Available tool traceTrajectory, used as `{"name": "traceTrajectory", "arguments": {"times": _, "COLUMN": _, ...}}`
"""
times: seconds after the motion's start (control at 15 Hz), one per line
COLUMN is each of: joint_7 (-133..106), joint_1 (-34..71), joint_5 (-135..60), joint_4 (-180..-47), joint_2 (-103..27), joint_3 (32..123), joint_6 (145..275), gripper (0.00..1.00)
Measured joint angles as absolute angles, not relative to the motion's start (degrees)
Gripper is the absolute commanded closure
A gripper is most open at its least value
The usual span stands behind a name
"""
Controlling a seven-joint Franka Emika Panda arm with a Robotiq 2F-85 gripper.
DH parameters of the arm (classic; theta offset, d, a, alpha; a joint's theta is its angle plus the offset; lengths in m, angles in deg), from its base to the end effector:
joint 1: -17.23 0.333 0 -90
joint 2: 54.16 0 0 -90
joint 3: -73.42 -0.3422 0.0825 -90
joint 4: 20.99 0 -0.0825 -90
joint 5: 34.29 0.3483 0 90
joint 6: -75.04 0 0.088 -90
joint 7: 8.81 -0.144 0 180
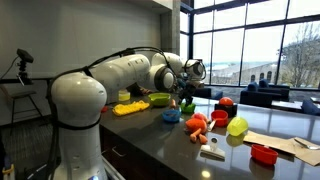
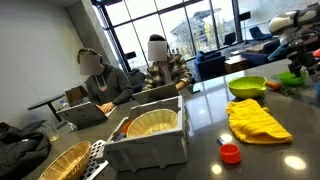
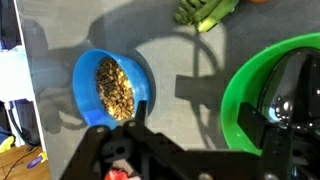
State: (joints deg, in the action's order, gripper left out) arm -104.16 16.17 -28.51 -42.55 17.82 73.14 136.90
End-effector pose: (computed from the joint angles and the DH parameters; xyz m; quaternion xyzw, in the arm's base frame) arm 0.7032 0.0054 0.2534 0.6493 -0.7082 -0.2230 0.1650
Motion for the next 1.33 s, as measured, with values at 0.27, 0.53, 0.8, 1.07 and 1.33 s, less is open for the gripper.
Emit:
{"name": "traceTrajectory", "arguments": {"times": 0.27, "joint_7": -104.2, "joint_1": 16.5, "joint_5": -29.0, "joint_4": -42.5, "joint_2": 17.8, "joint_3": 73.2, "joint_6": 136.9, "gripper": 0.45}}
{"name": "traceTrajectory", "arguments": {"times": 0.53, "joint_7": -104.1, "joint_1": 16.7, "joint_5": -29.1, "joint_4": -42.5, "joint_2": 17.8, "joint_3": 73.4, "joint_6": 136.9, "gripper": 0.62}}
{"name": "traceTrajectory", "arguments": {"times": 0.8, "joint_7": -104.1, "joint_1": 16.7, "joint_5": -29.1, "joint_4": -42.5, "joint_2": 17.8, "joint_3": 73.8, "joint_6": 136.9, "gripper": 0.63}}
{"name": "traceTrajectory", "arguments": {"times": 1.07, "joint_7": -103.9, "joint_1": 16.7, "joint_5": -29.3, "joint_4": -42.4, "joint_2": 17.8, "joint_3": 73.9, "joint_6": 136.9, "gripper": 0.34}}
{"name": "traceTrajectory", "arguments": {"times": 1.33, "joint_7": -105.5, "joint_1": 16.9, "joint_5": -29.1, "joint_4": -42.4, "joint_2": 17.8, "joint_3": 73.8, "joint_6": 140.6, "gripper": 0.08}}
